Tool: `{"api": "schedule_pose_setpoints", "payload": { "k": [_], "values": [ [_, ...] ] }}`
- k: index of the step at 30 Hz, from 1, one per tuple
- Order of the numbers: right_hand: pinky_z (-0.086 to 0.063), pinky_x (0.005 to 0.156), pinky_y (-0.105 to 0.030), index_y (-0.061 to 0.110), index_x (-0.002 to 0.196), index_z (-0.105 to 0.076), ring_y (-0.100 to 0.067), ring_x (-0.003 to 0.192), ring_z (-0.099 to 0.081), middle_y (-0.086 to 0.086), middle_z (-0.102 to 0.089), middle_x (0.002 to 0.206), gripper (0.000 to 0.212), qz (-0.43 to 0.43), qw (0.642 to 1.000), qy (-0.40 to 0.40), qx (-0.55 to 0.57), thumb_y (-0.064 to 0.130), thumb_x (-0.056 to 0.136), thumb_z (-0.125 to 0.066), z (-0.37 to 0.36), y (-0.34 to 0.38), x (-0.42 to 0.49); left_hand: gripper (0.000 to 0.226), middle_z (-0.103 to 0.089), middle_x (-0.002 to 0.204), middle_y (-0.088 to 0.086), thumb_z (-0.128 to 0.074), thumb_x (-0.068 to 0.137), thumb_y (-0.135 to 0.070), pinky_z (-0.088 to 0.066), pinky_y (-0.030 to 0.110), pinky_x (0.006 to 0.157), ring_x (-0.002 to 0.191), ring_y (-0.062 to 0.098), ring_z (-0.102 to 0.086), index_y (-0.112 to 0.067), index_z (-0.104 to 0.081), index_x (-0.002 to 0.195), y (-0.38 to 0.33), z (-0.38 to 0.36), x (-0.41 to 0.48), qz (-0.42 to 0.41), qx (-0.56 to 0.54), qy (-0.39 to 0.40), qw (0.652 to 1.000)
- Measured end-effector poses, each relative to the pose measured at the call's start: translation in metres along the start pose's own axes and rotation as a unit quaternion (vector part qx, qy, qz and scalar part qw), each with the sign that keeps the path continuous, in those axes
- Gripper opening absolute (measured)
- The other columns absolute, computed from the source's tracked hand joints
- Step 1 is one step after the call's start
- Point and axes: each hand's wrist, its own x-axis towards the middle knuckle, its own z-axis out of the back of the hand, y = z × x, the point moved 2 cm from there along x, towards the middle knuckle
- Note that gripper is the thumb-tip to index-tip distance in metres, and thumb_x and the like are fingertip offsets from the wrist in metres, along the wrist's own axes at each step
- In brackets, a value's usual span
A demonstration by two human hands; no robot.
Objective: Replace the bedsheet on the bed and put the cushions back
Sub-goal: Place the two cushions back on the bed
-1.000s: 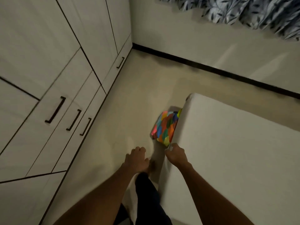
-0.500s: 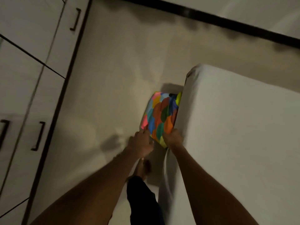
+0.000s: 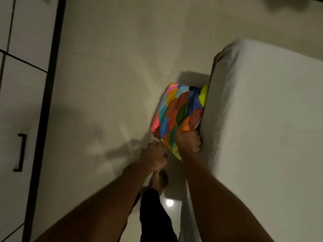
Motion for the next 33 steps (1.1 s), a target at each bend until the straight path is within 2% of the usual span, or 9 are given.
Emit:
{"api": "schedule_pose_setpoints", "payload": {
  "k": [1, 4, 7, 10, 15, 20, 25, 28, 33],
  "values": [
    [-0.061, 0.069, -0.050, 0.011, 0.099, -0.072, -0.040, 0.081, -0.071, -0.018, -0.071, 0.091, 0.069, -0.021, 0.999, -0.025, 0.009, 0.069, 0.069, -0.052, -0.002, 0.004, 0.000, 0.052, -0.050, 0.140, 0.005, -0.058, 0.097, -0.043, -0.044, 0.048, 0.107, 0.133, 0.028, -0.049, -0.020, -0.048, 0.143, 0.002, 0.001, 0.002, 0.000, -0.002, -0.002, 1.000],
    [-0.047, 0.099, -0.048, 0.006, 0.124, -0.057, -0.043, 0.118, -0.056, -0.019, -0.057, 0.124, 0.073, -0.088, 0.994, 0.012, 0.059, 0.057, 0.076, -0.076, -0.003, 0.013, -0.011, 0.053, -0.050, 0.141, 0.004, -0.059, 0.098, -0.043, -0.043, 0.049, 0.108, 0.134, 0.027, -0.048, -0.021, -0.048, 0.145, 0.008, 0.006, 0.005, -0.004, -0.010, -0.002, 1.000],
    [-0.051, 0.095, -0.042, 0.004, 0.134, -0.036, -0.039, 0.115, -0.062, -0.015, -0.057, 0.122, 0.079, -0.081, 0.981, 0.051, 0.166, 0.034, 0.080, -0.084, -0.017, 0.025, -0.010, 0.053, -0.050, 0.139, 0.004, -0.060, 0.097, -0.042, -0.044, 0.051, 0.107, 0.133, 0.027, -0.048, -0.021, -0.049, 0.144, 0.016, 0.012, 0.005, 0.001, -0.007, -0.007, 1.000],
    [-0.050, 0.098, -0.047, 0.006, 0.154, -0.017, -0.043, 0.119, -0.062, -0.022, -0.060, 0.130, 0.096, -0.051, 0.987, 0.056, 0.138, 0.027, 0.085, -0.079, -0.031, 0.033, -0.011, 0.054, -0.050, 0.139, 0.006, -0.060, 0.096, -0.042, -0.046, 0.050, 0.105, 0.132, 0.030, -0.049, -0.019, -0.049, 0.144, 0.023, 0.019, 0.001, 0.005, -0.001, -0.014, 1.000],
    [-0.051, 0.095, -0.045, 0.005, 0.136, -0.046, -0.045, 0.117, -0.062, -0.023, -0.063, 0.127, 0.061, -0.002, 0.995, 0.064, 0.072, 0.028, 0.088, -0.075, -0.011, 0.040, -0.013, 0.058, -0.050, 0.143, 0.010, -0.057, 0.097, -0.042, -0.047, 0.052, 0.106, 0.132, 0.035, -0.051, -0.020, -0.045, 0.148, 0.037, 0.034, -0.018, 0.033, -0.032, -0.032, 0.998],
    [-0.051, 0.094, -0.038, 0.013, 0.129, -0.061, -0.039, 0.116, -0.064, -0.015, -0.069, 0.123, 0.051, 0.034, 0.990, 0.086, 0.110, 0.022, 0.082, -0.077, 0.057, 0.043, -0.067, 0.034, -0.067, 0.113, 0.019, -0.042, 0.084, -0.036, -0.050, 0.040, 0.091, 0.109, 0.036, -0.064, -0.012, -0.065, 0.094, 0.036, 0.054, -0.070, 0.071, -0.191, -0.102, 0.974],
    [-0.059, 0.078, -0.031, 0.019, 0.106, -0.070, -0.010, 0.075, -0.070, 0.002, -0.073, 0.090, 0.032, 0.086, 0.970, 0.119, 0.194, 0.009, 0.077, -0.079, 0.152, 0.028, -0.152, 0.030, -0.071, 0.108, 0.022, -0.054, 0.097, -0.026, -0.050, 0.040, 0.087, 0.103, 0.036, -0.066, -0.001, -0.071, 0.101, 0.005, 0.093, -0.152, 0.079, -0.250, -0.154, 0.952],
    [-0.057, 0.059, -0.018, 0.005, 0.106, -0.072, 0.000, 0.055, -0.066, -0.002, -0.071, 0.077, 0.026, 0.084, 0.948, 0.136, 0.276, -0.008, 0.083, -0.073, 0.224, 0.020, -0.212, 0.027, -0.071, 0.105, 0.022, -0.055, 0.100, -0.022, -0.050, 0.039, 0.082, 0.100, 0.036, -0.067, 0.000, -0.070, 0.100, -0.014, 0.122, -0.214, 0.079, -0.265, -0.177, 0.945],
    [-0.061, 0.087, -0.035, 0.008, 0.118, -0.073, -0.024, 0.094, -0.077, -0.011, -0.078, 0.106, 0.041, 0.095, 0.908, 0.170, 0.372, -0.010, 0.082, -0.075, 0.334, -0.002, -0.306, 0.064, -0.074, 0.101, 0.016, -0.055, 0.076, -0.062, -0.057, 0.041, 0.085, 0.100, 0.038, -0.071, -0.007, -0.070, 0.104, 0.005, 0.143, -0.303, 0.115, -0.356, -0.207, 0.904]
  ]
}}
